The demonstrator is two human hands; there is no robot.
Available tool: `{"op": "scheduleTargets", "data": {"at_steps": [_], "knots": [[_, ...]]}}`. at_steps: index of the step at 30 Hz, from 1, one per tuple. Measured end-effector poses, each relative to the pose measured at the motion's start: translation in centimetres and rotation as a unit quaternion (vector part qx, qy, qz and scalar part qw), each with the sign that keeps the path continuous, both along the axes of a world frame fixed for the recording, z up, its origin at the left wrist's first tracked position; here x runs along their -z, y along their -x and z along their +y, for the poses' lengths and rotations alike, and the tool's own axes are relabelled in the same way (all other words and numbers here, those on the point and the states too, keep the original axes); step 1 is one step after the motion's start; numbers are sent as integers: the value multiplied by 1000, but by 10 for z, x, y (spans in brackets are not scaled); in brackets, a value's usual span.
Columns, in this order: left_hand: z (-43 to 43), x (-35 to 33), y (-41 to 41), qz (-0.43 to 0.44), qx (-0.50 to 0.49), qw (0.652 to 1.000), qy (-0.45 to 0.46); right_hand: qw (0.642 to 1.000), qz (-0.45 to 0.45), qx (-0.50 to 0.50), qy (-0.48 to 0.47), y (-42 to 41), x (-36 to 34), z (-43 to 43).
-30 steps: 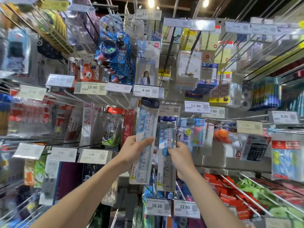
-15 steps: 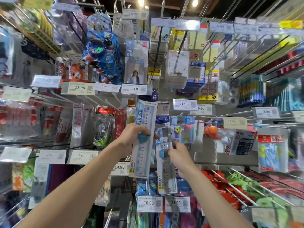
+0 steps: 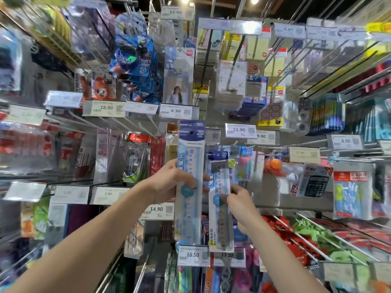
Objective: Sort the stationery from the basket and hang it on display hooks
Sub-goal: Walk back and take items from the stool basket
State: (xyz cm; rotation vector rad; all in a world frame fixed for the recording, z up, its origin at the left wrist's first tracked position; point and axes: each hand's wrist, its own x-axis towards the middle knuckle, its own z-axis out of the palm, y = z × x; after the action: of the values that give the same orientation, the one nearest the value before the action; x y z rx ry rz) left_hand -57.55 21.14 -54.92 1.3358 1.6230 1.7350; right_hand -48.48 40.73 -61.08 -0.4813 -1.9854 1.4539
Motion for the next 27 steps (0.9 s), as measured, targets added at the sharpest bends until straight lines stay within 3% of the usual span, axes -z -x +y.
{"op": "scheduleTargets", "data": {"at_steps": [9, 27], "knots": [[13, -31, -13, -82, -70, 990, -95, 999, 26, -34, -5, -5, -9, -9], [5, -43, -8, -48, -138, 984, -100, 998, 55, -40, 8, 16, -35, -23]]}}
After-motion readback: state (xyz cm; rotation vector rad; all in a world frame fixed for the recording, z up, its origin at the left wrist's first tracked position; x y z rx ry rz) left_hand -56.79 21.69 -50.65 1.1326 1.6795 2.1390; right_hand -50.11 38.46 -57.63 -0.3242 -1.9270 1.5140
